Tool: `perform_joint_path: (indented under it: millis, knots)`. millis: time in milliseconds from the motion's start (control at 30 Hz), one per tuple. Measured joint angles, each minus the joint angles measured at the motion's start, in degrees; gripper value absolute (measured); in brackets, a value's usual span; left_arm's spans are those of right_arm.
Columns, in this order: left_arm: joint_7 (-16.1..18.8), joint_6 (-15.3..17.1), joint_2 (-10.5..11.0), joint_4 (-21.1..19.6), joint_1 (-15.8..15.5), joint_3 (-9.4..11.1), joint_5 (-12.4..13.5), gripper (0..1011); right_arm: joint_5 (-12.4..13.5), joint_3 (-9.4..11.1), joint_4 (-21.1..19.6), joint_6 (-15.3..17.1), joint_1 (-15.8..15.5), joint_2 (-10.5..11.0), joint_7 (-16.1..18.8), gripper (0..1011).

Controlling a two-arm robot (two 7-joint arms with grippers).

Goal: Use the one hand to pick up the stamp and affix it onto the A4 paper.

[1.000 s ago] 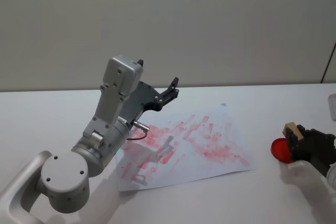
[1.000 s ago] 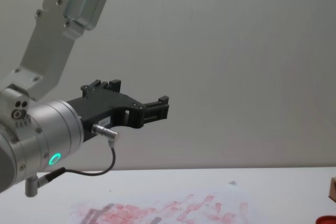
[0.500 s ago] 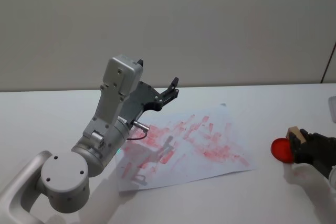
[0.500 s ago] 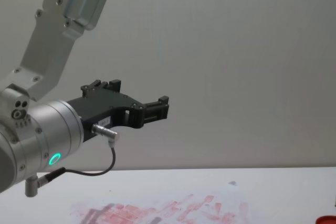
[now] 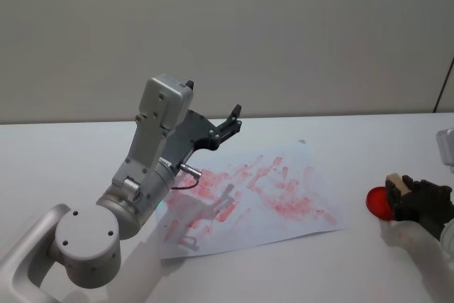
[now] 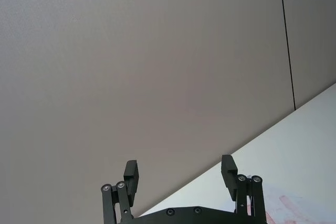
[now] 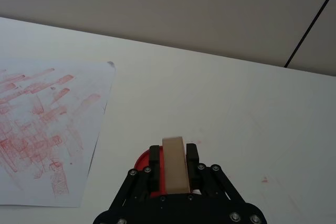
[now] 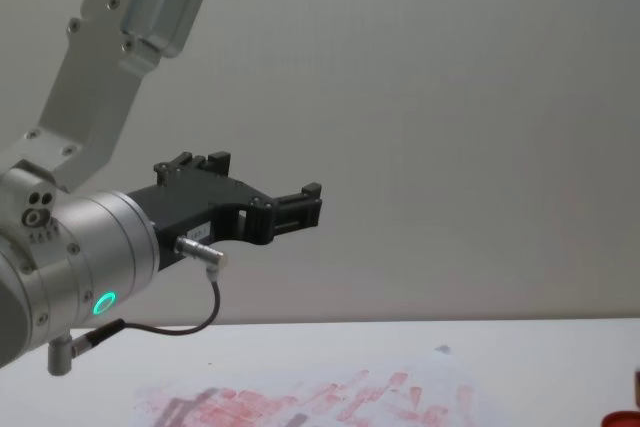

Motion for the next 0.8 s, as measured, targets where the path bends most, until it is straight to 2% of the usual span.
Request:
perform_joint_path:
  millis: [133,167,233,267,367,400,533,567,633,667,800]
  knots:
    - [0.0,0.0,0.0,0.0,0.0,0.0,0.0,1001,-0.2,0.0,0.2,0.1,0.2,-0.1,0.1,373]
    - [0.0,0.0,0.0,0.0,0.0,0.0,0.0,1001,-0.2,0.0,0.3,0.1,0.2,-0.1,0.2,436]
    - [0.0,0.0,0.0,0.0,0.0,0.0,0.0,1001,-0.2,-0.1,0.4,0.2,0.3,-0.1,0.2,477]
    - [0.0,0.0,0.0,0.0,0.0,0.0,0.0,1001,-0.3,-0.1,0.4,0.2,0.3,-0.2,0.2,538]
    - [0.0,0.0,0.0,0.0,0.0,0.0,0.0,1001,-0.3,-0.1,0.5,0.2,0.4,-0.2,0.3,595]
    - [0.0,0.0,0.0,0.0,0.0,0.0,0.0,1001,-0.3,-0.1,0.5,0.2,0.4,-0.2,0.3,652]
    - [0.0,0.0,0.0,0.0,0.0,0.0,0.0,1001,-0.4,-0.1,0.6,0.3,0.4,-0.2,0.4,757]
    - [0.0,0.0,0.0,0.0,0.0,0.0,0.0,1001,-0.4,-0.1,0.6,0.3,0.5,-0.2,0.4,813]
    - [0.0,0.0,0.0,0.0,0.0,0.0,0.0,1001,-0.4,-0.1,0.6,0.3,0.5,-0.2,0.4,843]
    - [0.0,0.0,0.0,0.0,0.0,0.0,0.0,1001,-0.4,-0.1,0.7,0.3,0.5,-0.3,0.4,903]
    - [0.0,0.0,0.0,0.0,0.0,0.0,0.0,1001,-0.4,-0.1,0.7,0.3,0.5,-0.3,0.5,996]
